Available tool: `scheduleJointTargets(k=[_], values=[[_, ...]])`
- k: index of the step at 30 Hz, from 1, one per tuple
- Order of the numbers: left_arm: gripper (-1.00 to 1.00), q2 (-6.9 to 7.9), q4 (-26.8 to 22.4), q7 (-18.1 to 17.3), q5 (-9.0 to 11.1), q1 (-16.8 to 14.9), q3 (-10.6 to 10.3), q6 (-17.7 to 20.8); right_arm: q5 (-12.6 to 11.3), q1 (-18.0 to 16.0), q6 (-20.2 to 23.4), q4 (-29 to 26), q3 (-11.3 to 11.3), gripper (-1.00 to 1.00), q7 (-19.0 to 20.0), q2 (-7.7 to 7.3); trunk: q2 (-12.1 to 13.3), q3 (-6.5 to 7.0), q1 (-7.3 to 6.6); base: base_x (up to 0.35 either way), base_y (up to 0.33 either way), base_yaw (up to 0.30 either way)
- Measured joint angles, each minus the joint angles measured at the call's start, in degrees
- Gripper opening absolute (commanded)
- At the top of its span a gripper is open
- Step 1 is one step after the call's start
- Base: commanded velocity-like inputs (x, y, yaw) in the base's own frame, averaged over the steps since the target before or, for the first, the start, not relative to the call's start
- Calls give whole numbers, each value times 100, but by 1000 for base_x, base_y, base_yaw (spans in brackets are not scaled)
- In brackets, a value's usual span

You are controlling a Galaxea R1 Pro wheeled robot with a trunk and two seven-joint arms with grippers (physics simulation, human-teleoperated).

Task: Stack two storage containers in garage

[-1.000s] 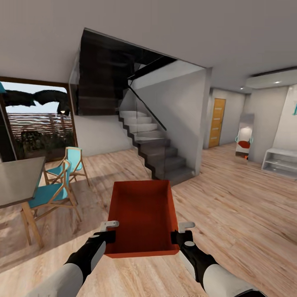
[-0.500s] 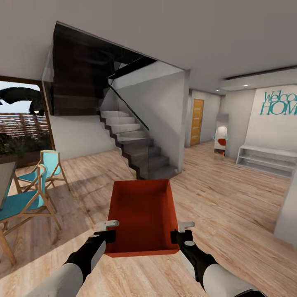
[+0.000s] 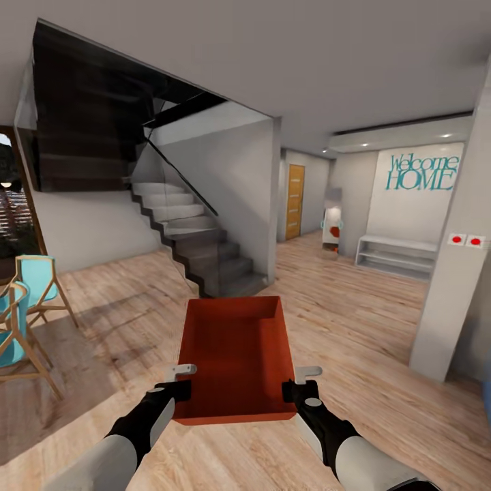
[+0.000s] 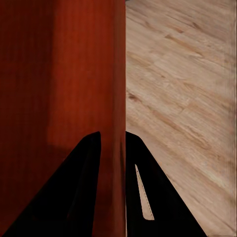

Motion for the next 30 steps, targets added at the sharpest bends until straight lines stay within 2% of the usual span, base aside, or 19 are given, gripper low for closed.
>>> scheduleJointTargets(k=[30], values=[[-100, -13, 17, 2, -28, -2, 16, -1, -30, 2, -4, 10, 15, -100, 12, -12, 0, 0, 0, 1, 0, -282]])
